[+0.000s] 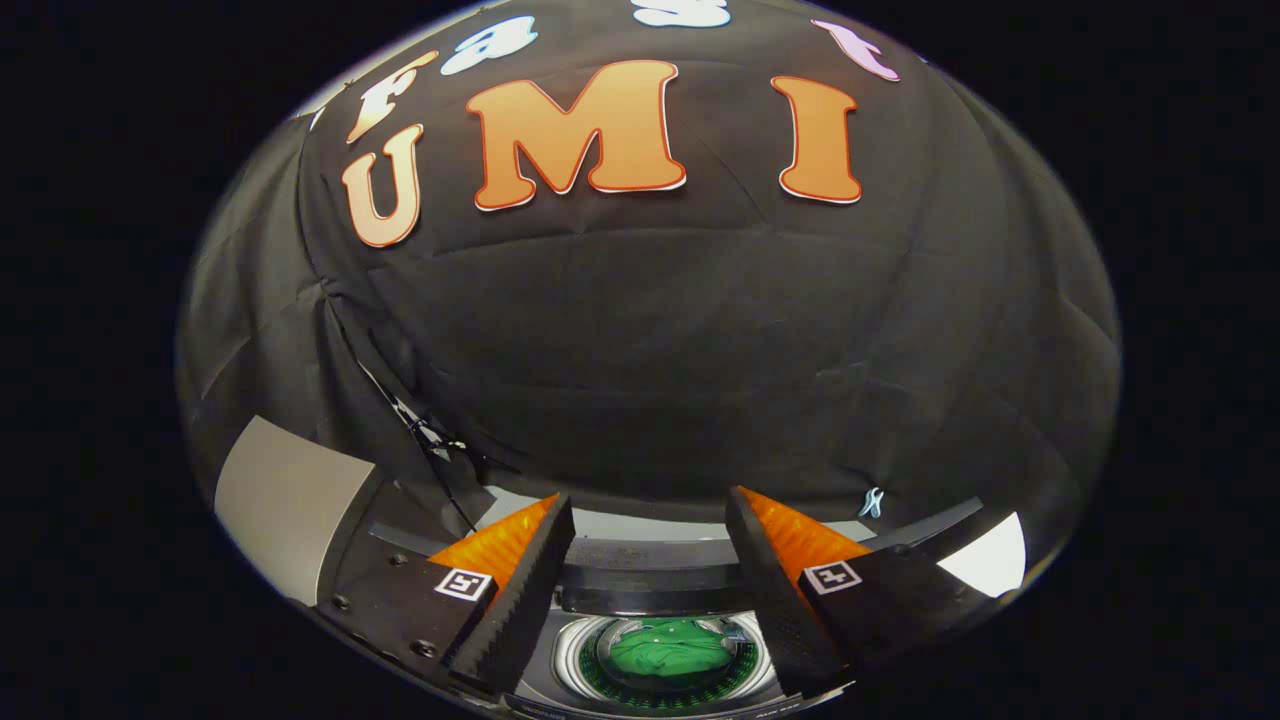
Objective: Put the clothes into the washing machine and then close the washing machine lid.
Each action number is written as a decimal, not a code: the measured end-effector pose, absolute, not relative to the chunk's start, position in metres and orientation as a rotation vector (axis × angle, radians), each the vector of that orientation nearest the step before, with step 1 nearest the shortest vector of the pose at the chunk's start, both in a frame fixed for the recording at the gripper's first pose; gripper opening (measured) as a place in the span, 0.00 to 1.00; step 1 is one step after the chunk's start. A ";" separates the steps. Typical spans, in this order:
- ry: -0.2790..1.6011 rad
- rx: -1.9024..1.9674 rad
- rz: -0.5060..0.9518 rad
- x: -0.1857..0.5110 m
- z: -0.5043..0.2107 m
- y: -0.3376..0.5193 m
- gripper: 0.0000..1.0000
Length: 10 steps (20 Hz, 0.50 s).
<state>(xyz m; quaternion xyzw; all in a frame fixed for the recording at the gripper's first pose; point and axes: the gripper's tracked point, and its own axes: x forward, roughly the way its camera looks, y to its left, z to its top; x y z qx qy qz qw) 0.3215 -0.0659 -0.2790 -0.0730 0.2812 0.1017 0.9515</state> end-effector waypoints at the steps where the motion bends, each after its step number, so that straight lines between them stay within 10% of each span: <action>1: 0.567 -0.148 0.204 0.318 -0.279 -0.067 0.98; 10: 0.546 -0.152 0.192 0.281 -0.283 -0.074 0.98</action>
